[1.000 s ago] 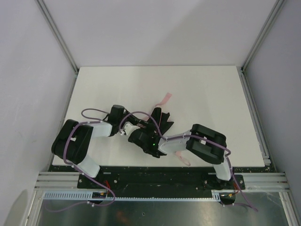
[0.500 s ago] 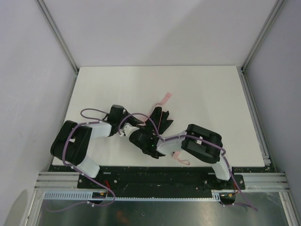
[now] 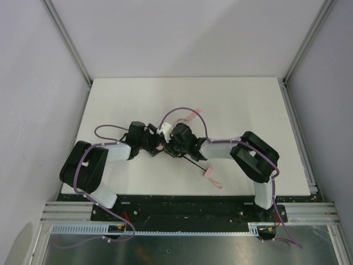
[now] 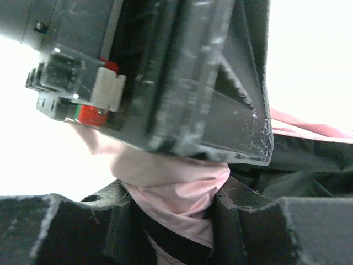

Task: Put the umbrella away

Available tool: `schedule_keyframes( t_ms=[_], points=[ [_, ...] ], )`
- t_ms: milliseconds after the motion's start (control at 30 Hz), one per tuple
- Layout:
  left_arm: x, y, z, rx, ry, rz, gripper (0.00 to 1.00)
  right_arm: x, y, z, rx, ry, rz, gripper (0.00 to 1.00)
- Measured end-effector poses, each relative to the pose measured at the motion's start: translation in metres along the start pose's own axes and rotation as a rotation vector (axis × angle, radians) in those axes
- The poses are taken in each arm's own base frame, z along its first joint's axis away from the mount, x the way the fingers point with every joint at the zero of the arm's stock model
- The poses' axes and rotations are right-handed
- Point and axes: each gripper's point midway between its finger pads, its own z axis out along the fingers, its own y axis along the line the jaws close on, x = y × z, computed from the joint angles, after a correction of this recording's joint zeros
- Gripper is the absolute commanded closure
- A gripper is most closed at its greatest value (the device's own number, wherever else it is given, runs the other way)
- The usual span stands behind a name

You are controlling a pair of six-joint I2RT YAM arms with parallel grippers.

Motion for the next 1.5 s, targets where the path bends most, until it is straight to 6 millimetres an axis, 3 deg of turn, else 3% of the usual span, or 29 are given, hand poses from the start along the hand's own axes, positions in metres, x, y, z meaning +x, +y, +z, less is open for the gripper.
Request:
schedule_keyframes(
  t_ms=[200,300,500,533,667,767,867,967,1067,1300,1400,1500],
  points=[
    [0.006,0.001,0.005,0.005,0.023,-0.001,0.38,0.002,0.008,-0.006,-0.241,-0.022,0.156,1.0],
    [0.006,0.0,0.008,0.013,0.027,-0.001,0.54,0.001,0.009,-0.006,-0.344,-0.046,0.243,1.0],
    [0.005,-0.002,0.011,0.025,0.025,-0.013,0.96,0.0,0.007,-0.006,-0.46,-0.079,0.376,1.0],
    [0.005,-0.002,0.011,0.025,0.024,-0.014,0.98,0.0,0.007,-0.006,-0.462,-0.078,0.385,0.93],
    [0.005,-0.002,0.011,0.026,0.021,-0.021,1.0,0.001,0.006,-0.006,-0.443,-0.043,0.402,0.44],
    [0.005,0.001,0.011,0.029,0.017,-0.018,1.0,0.001,0.003,-0.009,-0.392,0.009,0.432,0.13],
    [0.006,0.003,0.011,0.034,0.016,-0.016,1.0,0.0,0.0,-0.02,-0.31,0.058,0.438,0.02],
    [0.006,0.004,0.011,0.035,0.016,-0.016,1.0,-0.001,-0.011,-0.032,-0.181,0.09,0.386,0.01],
    [0.007,0.005,0.011,0.032,0.016,-0.017,1.0,-0.005,-0.008,-0.041,-0.063,0.106,0.258,0.01],
    [0.007,0.007,0.01,0.023,0.019,-0.022,1.0,-0.011,0.025,-0.041,0.148,0.112,-0.093,0.03],
    [0.007,0.008,0.01,0.019,0.02,-0.024,1.0,-0.006,0.023,-0.033,0.258,0.121,-0.205,0.14],
    [0.007,0.009,0.009,0.013,0.021,-0.027,1.0,0.013,0.005,-0.024,0.385,0.171,-0.286,0.35]
  ],
)
